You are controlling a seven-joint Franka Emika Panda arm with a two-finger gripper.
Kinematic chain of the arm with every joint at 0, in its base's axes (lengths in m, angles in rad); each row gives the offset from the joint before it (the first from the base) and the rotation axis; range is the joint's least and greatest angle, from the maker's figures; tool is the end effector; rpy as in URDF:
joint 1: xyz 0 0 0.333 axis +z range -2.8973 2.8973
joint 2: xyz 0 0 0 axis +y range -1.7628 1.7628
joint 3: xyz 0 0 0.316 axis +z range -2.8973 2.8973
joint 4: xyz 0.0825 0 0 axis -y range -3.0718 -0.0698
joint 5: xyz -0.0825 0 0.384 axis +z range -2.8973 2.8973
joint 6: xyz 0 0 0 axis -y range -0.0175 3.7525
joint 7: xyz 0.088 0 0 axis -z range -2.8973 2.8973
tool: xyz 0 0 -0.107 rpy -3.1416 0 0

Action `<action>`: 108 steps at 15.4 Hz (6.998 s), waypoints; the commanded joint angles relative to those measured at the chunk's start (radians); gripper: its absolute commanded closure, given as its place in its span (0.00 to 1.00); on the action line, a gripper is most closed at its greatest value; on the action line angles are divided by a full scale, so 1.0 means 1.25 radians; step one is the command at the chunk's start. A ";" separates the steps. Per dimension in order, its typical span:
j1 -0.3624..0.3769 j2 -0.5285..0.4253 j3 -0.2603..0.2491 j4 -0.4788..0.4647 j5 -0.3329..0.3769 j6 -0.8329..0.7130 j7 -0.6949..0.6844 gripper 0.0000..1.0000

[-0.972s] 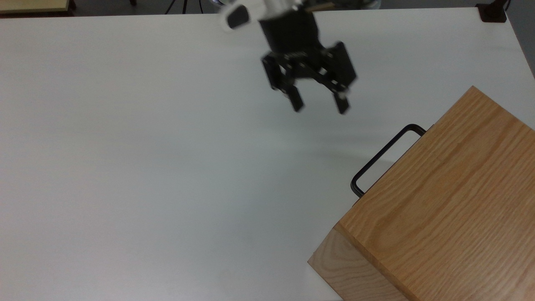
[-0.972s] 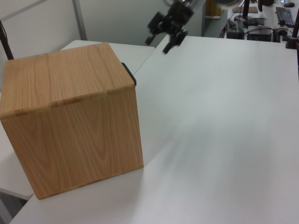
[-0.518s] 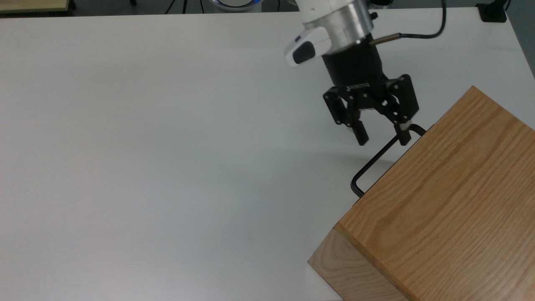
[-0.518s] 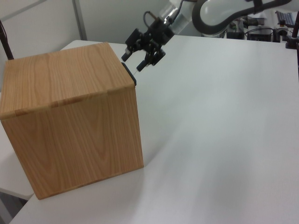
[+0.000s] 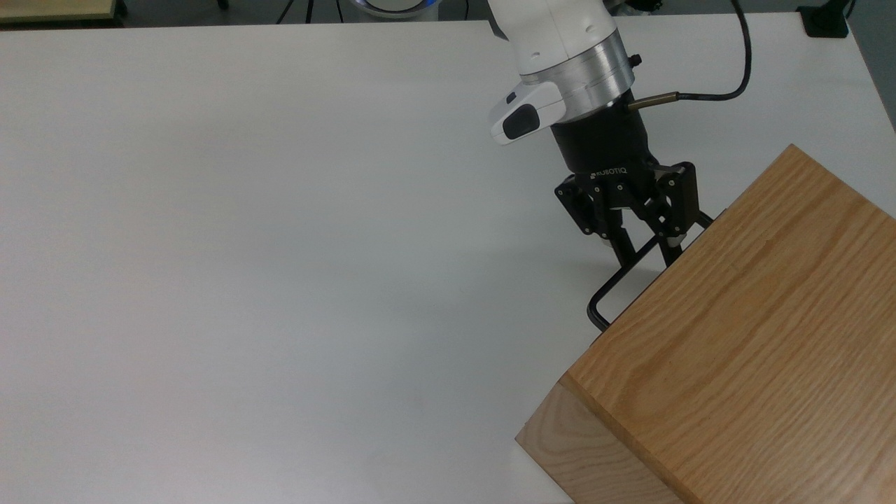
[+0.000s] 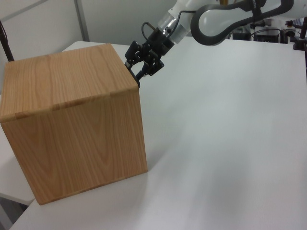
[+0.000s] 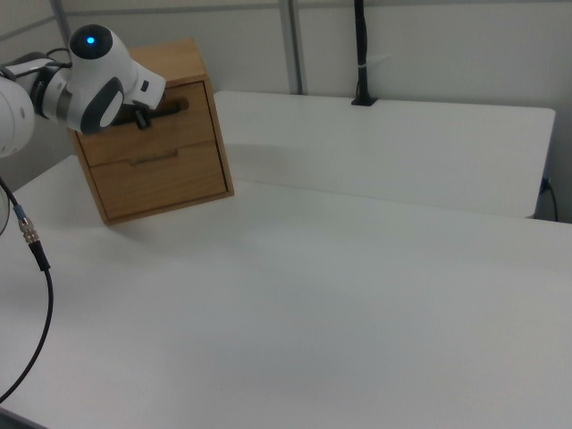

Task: Open the drawer by sliding it

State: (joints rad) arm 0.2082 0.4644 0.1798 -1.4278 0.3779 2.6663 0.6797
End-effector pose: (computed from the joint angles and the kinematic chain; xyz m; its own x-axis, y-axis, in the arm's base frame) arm 0.7009 0.2434 0.5219 0.7444 -0.6331 0.2123 -0.3217 -0.6186 -0.7169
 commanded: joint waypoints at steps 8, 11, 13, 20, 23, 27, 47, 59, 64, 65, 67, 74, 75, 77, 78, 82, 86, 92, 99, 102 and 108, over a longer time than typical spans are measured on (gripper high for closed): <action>-0.001 0.008 -0.006 -0.001 -0.004 0.000 0.031 1.00; -0.017 -0.031 -0.006 -0.031 -0.002 -0.008 0.031 1.00; -0.032 -0.078 -0.006 -0.094 -0.002 -0.009 0.027 1.00; -0.093 -0.179 -0.006 -0.154 -0.002 -0.147 0.004 1.00; -0.136 -0.230 -0.006 -0.165 0.001 -0.269 -0.058 1.00; -0.189 -0.260 -0.006 -0.165 -0.003 -0.404 -0.102 1.00; -0.197 -0.232 -0.006 -0.155 -0.025 -0.502 -0.225 0.19; -0.203 -0.190 -0.006 -0.130 0.023 -0.415 -0.230 0.21; -0.194 -0.169 -0.005 -0.114 0.040 -0.373 -0.221 0.21; -0.191 -0.168 -0.003 -0.116 0.044 -0.360 -0.221 0.21; -0.190 -0.159 0.007 -0.114 0.045 -0.354 -0.215 0.21; -0.191 -0.151 0.021 -0.107 0.051 -0.344 -0.210 0.67; -0.192 -0.151 0.021 -0.108 0.050 -0.344 -0.210 0.82; -0.192 -0.148 0.021 -0.112 0.049 -0.343 -0.210 0.91; -0.192 -0.146 0.021 -0.112 0.047 -0.344 -0.210 1.00; -0.203 -0.160 0.021 -0.120 0.044 -0.355 -0.215 1.00; -0.244 -0.211 0.021 -0.161 0.036 -0.445 -0.233 1.00; -0.301 -0.257 0.019 -0.177 0.036 -0.566 -0.296 1.00; -0.351 -0.259 0.019 -0.176 0.024 -0.603 -0.307 0.00; -0.353 -0.278 0.012 -0.156 0.007 -0.671 -0.303 0.00; -0.341 -0.369 0.006 -0.139 -0.159 -0.771 -0.214 0.00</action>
State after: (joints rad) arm -0.2387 0.0852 0.1979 -1.5825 0.2990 1.7454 0.3286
